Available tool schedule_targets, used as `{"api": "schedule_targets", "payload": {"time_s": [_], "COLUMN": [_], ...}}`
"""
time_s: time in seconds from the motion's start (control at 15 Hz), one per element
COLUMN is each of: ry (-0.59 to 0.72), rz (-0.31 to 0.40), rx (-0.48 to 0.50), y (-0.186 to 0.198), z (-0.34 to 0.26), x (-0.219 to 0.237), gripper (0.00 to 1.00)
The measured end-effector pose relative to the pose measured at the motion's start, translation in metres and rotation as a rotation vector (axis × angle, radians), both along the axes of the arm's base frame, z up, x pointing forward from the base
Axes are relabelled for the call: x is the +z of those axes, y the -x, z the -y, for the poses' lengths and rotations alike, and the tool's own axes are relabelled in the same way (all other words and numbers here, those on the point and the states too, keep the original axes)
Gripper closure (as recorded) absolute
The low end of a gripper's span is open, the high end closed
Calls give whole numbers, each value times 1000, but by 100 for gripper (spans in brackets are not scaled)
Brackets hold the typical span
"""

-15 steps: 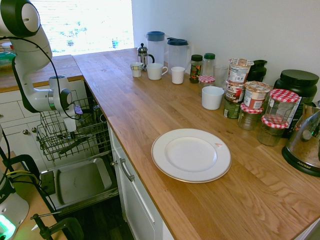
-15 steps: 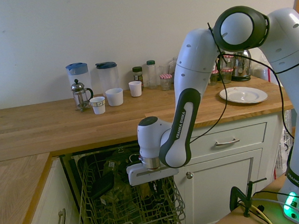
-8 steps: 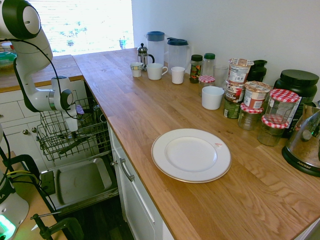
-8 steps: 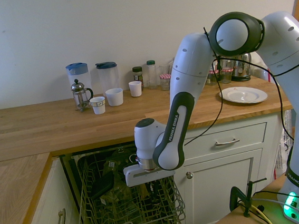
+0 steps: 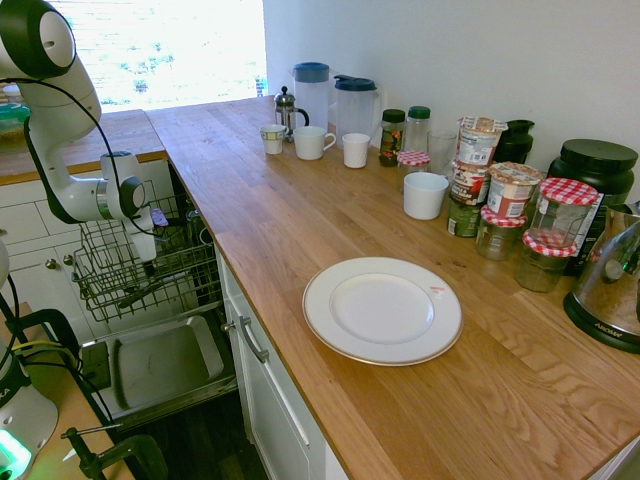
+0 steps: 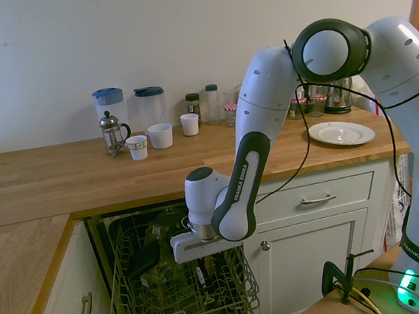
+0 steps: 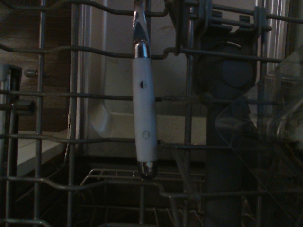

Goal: Put the spoon in the dishwasher

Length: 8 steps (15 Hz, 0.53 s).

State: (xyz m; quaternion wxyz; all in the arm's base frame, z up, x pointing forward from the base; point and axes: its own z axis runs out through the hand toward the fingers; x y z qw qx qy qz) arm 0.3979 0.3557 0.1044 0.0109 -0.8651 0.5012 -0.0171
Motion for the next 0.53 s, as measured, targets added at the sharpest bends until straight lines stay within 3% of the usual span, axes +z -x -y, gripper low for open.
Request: {"api": "schedule_targets", "payload": {"time_s": [0.53], "ry": [14], "rz": [44], "rx": [3], "y": [28], "z": [-2], "x": [94], "gripper": [0]}}
